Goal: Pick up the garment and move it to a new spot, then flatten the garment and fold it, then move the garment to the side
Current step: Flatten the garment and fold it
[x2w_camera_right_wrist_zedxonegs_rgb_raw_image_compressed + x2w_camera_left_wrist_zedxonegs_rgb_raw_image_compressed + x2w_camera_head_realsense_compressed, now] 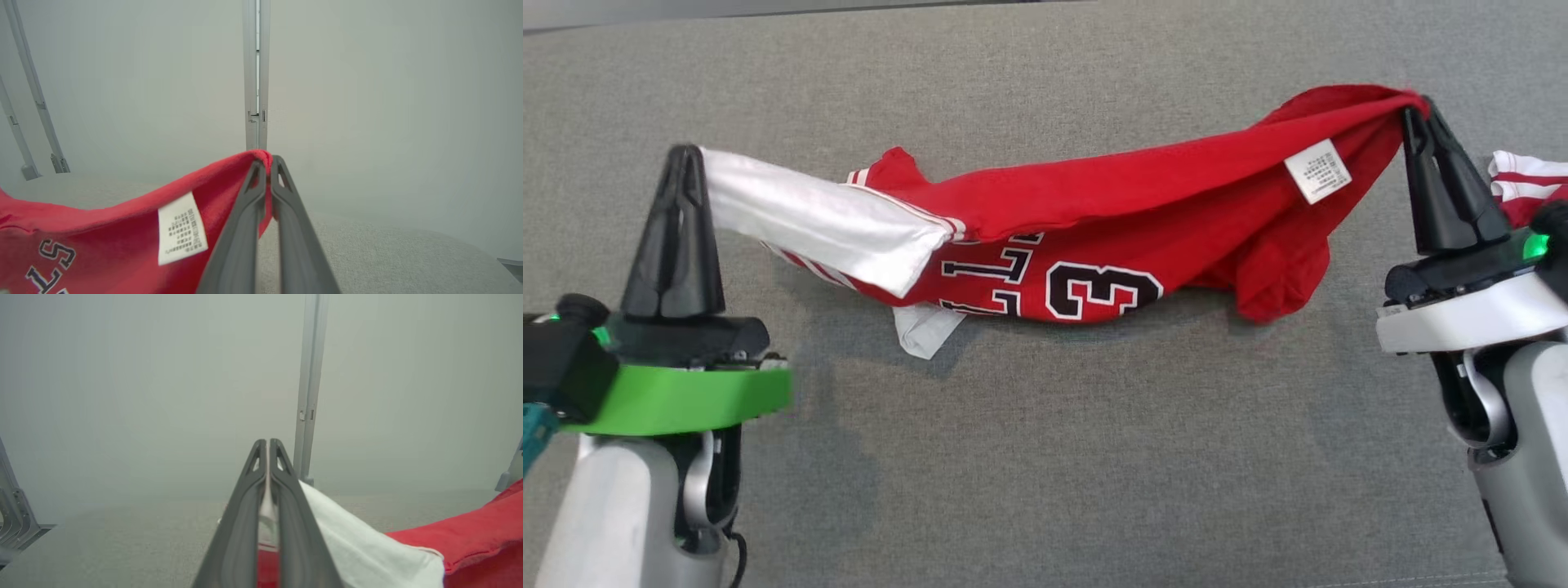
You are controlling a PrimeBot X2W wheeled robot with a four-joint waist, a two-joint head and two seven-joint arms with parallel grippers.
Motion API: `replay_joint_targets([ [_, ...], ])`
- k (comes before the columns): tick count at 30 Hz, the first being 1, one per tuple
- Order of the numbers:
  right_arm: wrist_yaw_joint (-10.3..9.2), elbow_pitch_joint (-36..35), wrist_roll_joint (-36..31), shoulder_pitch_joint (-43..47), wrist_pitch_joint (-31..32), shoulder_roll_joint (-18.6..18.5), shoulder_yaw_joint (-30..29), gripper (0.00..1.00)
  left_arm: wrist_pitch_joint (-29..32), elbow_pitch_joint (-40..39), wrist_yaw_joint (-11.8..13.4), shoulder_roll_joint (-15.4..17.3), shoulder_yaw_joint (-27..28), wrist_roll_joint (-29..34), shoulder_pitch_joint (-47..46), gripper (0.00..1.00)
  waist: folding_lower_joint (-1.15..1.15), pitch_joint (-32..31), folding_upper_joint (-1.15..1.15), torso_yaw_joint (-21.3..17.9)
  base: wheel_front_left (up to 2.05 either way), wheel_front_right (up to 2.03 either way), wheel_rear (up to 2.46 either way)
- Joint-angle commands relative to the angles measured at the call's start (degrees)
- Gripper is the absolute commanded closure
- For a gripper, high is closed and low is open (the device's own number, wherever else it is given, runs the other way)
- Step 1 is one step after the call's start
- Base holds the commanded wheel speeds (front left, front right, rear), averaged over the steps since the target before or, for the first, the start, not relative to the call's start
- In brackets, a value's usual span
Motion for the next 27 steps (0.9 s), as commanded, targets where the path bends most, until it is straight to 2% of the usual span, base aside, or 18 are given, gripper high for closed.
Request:
replay_joint_targets([
  [1,-0.07,-3.3,-0.3,0.4,1.4,-0.4,-1.4,1.00,0.3,-3.5,0.7,1.1,0.9,1.0,-2.1,1.00,0.00,-1.2,0.00,-0.5,0.00,0.00,0.00],
  [11,-0.07,-17.3,-2.6,-1.4,7.3,-0.4,-7.2,1.00,0.2,-17.7,2.7,3.7,4.1,4.0,-12.0,1.00,0.00,-3.7,0.00,-1.6,0.00,0.00,0.00],
  [14,-0.07,-19.2,-2.2,-1.4,8.8,0.1,-8.0,1.00,1.9,-19.2,2.2,4.6,3.9,4.2,-14.8,1.00,0.00,-4.0,0.00,-2.1,0.00,0.00,0.00],
  [22,-0.07,-18.7,-0.6,-3.0,9.9,0.9,-7.6,1.00,4.2,-18.5,1.4,4.4,1.7,3.7,-19.4,1.00,0.00,-3.0,0.00,-2.9,0.00,0.00,0.00],
  [27,-0.07,-14.8,1.4,-8.8,10.0,-0.1,-6.5,1.00,4.3,-13.5,-0.8,4.7,0.0,2.8,-26.0,1.00,0.00,-0.4,0.00,-2.9,0.00,0.00,0.00],
])
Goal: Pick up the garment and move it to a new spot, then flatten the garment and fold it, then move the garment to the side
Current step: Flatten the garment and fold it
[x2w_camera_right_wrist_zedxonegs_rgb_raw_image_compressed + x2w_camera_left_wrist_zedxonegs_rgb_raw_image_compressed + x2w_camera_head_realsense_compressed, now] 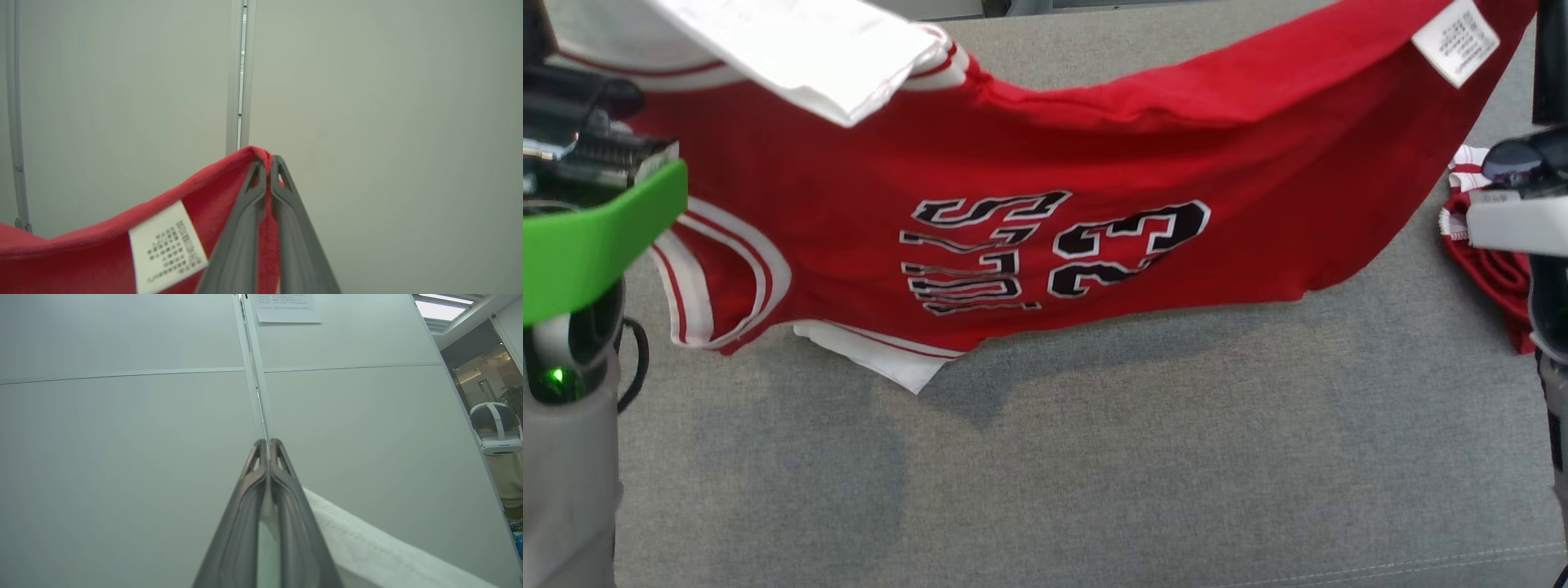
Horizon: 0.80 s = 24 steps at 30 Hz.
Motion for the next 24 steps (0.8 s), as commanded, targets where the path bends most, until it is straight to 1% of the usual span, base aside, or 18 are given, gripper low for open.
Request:
replay_joint_targets([
  [1,-0.08,1.5,0.6,-2.9,-0.1,-0.7,0.1,1.00,-0.3,1.9,-0.9,0.2,-0.4,-0.3,-3.3,1.00,0.00,1.9,0.00,0.1,0.00,0.00,0.00],
  [6,-0.08,10.2,3.1,-14.8,-0.8,-2.2,1.5,1.00,-2.4,12.3,-4.2,-0.5,-2.9,0.0,-15.6,1.00,0.00,5.7,0.00,0.5,0.00,0.00,0.00],
  [11,-0.07,20.9,4.2,-28.7,-2.9,-1.2,4.3,1.00,-6.2,25.8,-5.7,-0.9,-4.0,1.0,-29.2,1.00,0.00,8.8,0.00,0.7,0.00,0.00,0.00],
  [17,-0.07,36.8,3.2,-42.8,-8.3,3.2,6.2,1.00,-8.9,41.8,-6.4,-1.1,-3.7,2.1,-42.0,1.00,0.00,9.9,0.00,-0.6,0.00,0.00,0.00],
  [22,-0.07,51.1,1.9,-50.5,-11.8,7.4,5.1,1.00,-9.3,53.8,-6.2,-2.2,-1.5,0.7,-47.6,1.00,0.00,9.9,0.00,-1.6,0.00,0.00,0.00],
  [23,-0.07,51.1,1.9,-50.5,-11.8,7.4,5.1,1.00,-9.3,53.8,-6.2,-2.2,-1.5,0.7,-47.6,1.00,0.00,9.9,0.00,-1.6,0.00,0.00,0.00],
  [24,-0.07,53.9,1.7,-51.4,-12.0,7.9,5.0,1.00,-9.3,56.5,-6.4,-2.5,-1.5,0.4,-48.1,1.00,0.00,10.0,0.00,-1.7,0.00,0.00,0.00],
])
